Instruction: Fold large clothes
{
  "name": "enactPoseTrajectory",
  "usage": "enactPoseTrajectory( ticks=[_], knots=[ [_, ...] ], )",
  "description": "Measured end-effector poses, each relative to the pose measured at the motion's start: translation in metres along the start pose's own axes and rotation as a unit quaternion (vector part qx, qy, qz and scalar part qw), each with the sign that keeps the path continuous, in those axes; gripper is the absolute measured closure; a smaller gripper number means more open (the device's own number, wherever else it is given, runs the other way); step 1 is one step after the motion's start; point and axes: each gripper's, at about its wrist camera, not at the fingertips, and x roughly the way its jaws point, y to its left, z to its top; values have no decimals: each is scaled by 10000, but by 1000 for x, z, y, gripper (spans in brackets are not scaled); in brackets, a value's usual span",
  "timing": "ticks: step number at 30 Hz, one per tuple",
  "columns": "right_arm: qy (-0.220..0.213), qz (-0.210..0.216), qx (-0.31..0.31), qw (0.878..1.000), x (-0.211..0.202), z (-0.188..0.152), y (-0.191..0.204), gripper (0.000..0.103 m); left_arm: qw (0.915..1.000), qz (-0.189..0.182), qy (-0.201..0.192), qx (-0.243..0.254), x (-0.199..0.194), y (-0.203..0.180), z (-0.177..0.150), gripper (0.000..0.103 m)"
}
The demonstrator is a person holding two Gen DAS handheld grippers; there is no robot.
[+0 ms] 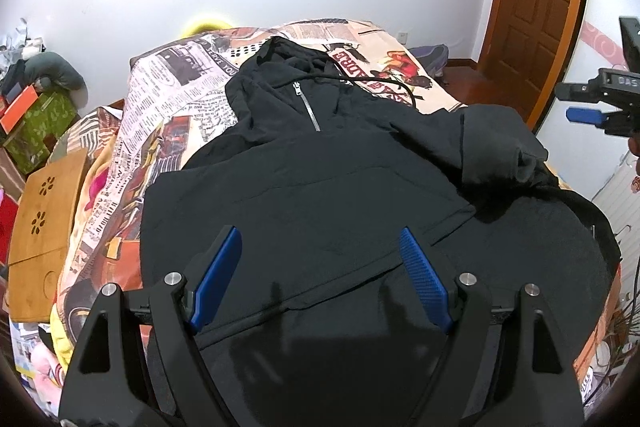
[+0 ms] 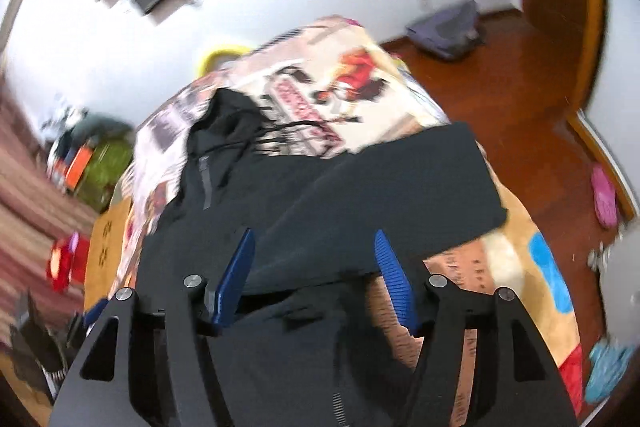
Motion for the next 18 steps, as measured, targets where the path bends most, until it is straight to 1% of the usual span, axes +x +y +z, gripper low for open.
enactPoseTrajectory(
  ticks=[3,6,9,12,16,17,18],
  knots=[
    [327,147,702,9969,24,2,-34,44,10000,4,63,-26,7,-1,0,22],
    [665,233,1379,9879,50,-5,-63,44,9999,-27,112,-70,12,-1,0,22],
    [836,179,1715,9815,69,-14,-81,44,9998,-38,169,-95,18,-1,-1,22],
    [882,267,1922,9770,80,-14,-90,44,9997,-18,227,-96,24,-1,-1,22],
    [782,201,1774,9808,90,-4,-89,44,9994,-31,297,-188,32,2,-2,22],
    [777,145,1718,9820,91,-2,-90,48,9993,-44,304,-225,32,3,-3,22],
    [750,40,1670,9831,91,-1,-92,58,9992,-55,308,-251,33,4,-3,22]
  ],
)
